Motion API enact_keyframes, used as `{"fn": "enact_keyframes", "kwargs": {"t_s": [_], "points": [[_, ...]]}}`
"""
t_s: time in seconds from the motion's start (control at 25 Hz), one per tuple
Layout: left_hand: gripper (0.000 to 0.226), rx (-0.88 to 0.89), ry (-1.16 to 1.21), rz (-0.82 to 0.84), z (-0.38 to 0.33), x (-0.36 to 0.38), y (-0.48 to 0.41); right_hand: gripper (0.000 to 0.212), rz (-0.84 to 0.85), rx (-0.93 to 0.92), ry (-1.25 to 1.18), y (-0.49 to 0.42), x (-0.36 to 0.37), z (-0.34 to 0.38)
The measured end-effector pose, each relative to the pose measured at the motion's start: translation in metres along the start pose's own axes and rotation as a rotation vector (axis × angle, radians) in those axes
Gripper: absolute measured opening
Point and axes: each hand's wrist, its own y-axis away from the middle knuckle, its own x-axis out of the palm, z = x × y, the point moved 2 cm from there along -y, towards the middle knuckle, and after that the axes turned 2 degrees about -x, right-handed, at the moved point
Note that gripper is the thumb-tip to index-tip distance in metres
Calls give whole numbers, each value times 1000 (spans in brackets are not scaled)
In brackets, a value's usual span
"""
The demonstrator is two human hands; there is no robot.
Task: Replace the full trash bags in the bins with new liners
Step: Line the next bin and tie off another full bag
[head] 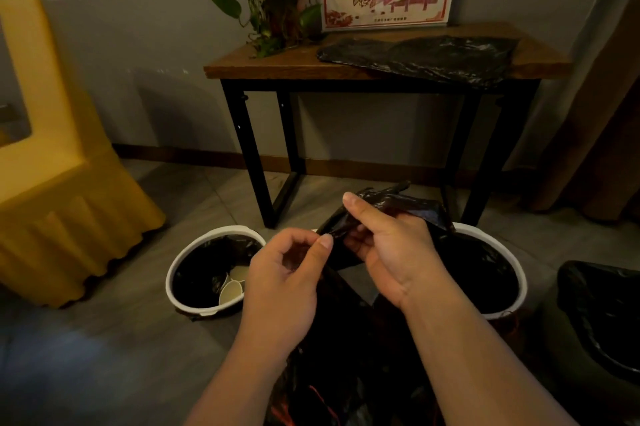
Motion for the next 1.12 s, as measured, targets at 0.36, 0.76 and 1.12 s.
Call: {"fn": "enact_keyframes", "kwargs": {"t_s": [0.36, 0.76, 1.12], "points": [[9, -107, -71, 85, -22, -13, -11, 60, -100, 54, 151, -9, -13, 8], [33, -295, 275, 286, -9, -7, -9, 61, 90, 27, 142, -11, -23, 25], [11, -439, 579, 281, 2, -13, -11, 26, 249, 85, 286, 3, -13, 29]]}}
